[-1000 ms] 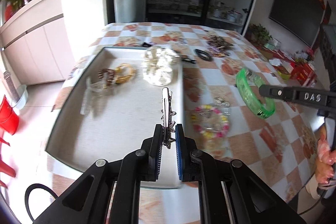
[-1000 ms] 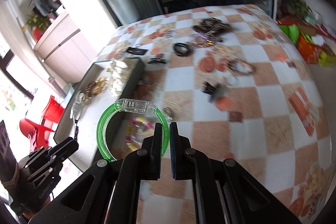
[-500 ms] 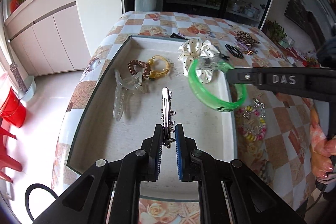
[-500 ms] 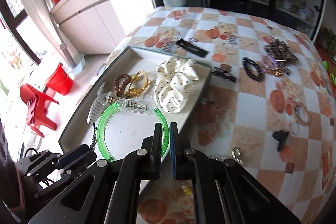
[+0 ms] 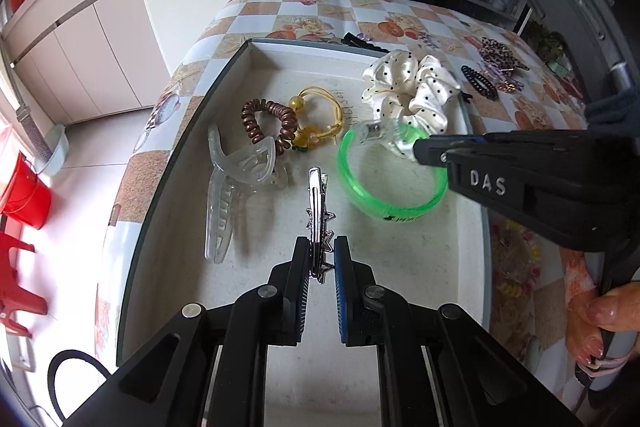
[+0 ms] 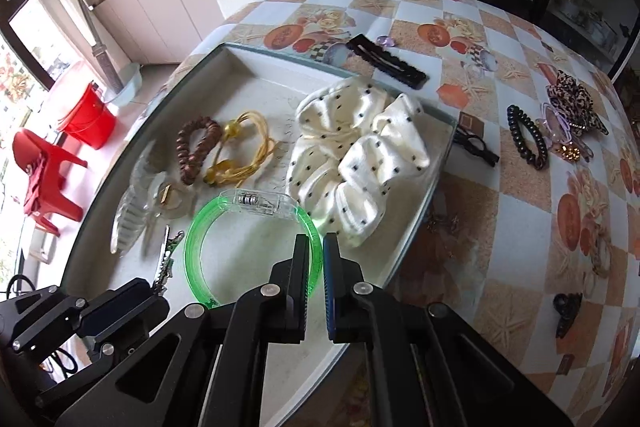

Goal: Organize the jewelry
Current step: 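Carry the barrette and green bangle into the white tray and open both grippers, then move both grippers back toward the beaded bracelet and black claw clip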

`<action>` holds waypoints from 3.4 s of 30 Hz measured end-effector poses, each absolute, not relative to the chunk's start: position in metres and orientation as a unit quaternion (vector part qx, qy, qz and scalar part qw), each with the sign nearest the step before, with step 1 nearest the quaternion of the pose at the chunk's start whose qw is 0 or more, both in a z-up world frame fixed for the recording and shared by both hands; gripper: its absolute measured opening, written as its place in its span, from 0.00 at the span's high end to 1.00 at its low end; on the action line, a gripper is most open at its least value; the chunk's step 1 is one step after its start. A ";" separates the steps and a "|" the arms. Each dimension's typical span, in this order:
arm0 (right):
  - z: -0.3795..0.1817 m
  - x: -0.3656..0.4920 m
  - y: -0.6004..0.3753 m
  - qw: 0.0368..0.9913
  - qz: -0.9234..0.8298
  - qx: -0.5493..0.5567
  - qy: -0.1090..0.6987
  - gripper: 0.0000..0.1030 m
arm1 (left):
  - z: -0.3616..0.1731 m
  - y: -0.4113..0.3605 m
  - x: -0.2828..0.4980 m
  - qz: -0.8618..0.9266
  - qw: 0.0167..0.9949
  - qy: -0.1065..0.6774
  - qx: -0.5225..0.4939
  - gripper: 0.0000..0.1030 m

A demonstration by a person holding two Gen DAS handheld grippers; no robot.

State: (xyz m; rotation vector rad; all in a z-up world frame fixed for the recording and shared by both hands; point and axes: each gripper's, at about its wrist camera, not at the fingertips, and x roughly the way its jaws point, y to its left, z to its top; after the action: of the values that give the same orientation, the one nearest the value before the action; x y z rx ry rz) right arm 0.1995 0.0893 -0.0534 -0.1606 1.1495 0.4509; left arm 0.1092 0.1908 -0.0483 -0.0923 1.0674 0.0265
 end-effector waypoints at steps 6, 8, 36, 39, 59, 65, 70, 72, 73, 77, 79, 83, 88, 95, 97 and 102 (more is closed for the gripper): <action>-0.058 0.211 0.089 0.817 0.200 -0.074 0.535 0.93 | -0.062 0.190 0.119 0.033 0.854 0.517 -0.035 0.86; -0.062 0.212 0.088 0.815 0.200 -0.071 0.538 0.93 | -0.064 0.188 0.119 0.038 0.855 0.516 -0.027 0.86; -0.013 0.184 0.043 0.838 0.220 0.009 0.500 0.43 | -0.045 0.181 0.106 0.066 0.875 0.479 -0.006 0.86; -0.008 0.173 0.028 0.842 0.217 0.019 0.494 0.43 | -0.042 0.179 0.104 0.066 0.878 0.474 -0.008 0.86; -0.018 0.112 -0.059 0.844 0.195 0.074 0.494 0.21 | -0.012 0.149 0.071 0.056 0.898 0.436 -0.009 0.00; -0.026 0.104 -0.101 0.844 0.167 0.102 0.499 0.12 | -0.003 0.113 0.064 0.016 0.902 0.432 -0.004 0.00; -0.032 0.100 -0.130 0.843 0.146 0.115 0.505 0.10 | -0.003 0.080 0.064 -0.012 0.900 0.435 0.010 0.00; -0.034 0.099 -0.139 0.844 0.138 0.115 0.505 0.00 | -0.004 0.069 0.064 -0.020 0.899 0.437 0.014 0.00; -0.034 0.099 -0.143 0.845 0.135 0.115 0.504 0.00 | -0.005 0.064 0.064 -0.024 0.898 0.438 0.015 0.00; -0.034 0.101 -0.158 0.850 0.118 0.115 0.501 0.00 | -0.010 0.047 0.064 -0.030 0.896 0.443 0.018 0.00; -0.034 0.104 -0.164 0.849 0.115 0.117 0.502 0.00 | -0.013 0.041 0.064 -0.034 0.895 0.445 0.021 0.00; -0.034 0.109 -0.173 0.849 0.109 0.118 0.503 0.00 | -0.020 0.032 0.067 -0.039 0.889 0.455 0.020 0.00; -0.037 0.118 -0.178 0.846 0.106 0.117 0.509 0.00 | -0.029 0.021 0.068 -0.048 0.885 0.463 0.019 0.00; -0.042 0.134 -0.178 0.844 0.104 0.101 0.516 0.00 | -0.036 0.016 0.080 -0.047 0.881 0.470 0.002 0.11; -0.045 0.140 -0.177 0.843 0.103 0.099 0.518 0.00 | -0.039 0.017 0.087 -0.045 0.877 0.479 -0.012 0.11; -0.054 0.155 -0.174 0.841 0.100 0.096 0.523 0.00 | -0.046 0.014 0.099 -0.037 0.874 0.484 -0.021 0.19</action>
State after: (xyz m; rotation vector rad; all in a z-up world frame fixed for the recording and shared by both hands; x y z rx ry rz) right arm 0.1555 -0.1743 -0.0538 0.2036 1.1062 0.2109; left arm 0.0986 0.0136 -0.0457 -0.0431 1.0115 -0.0777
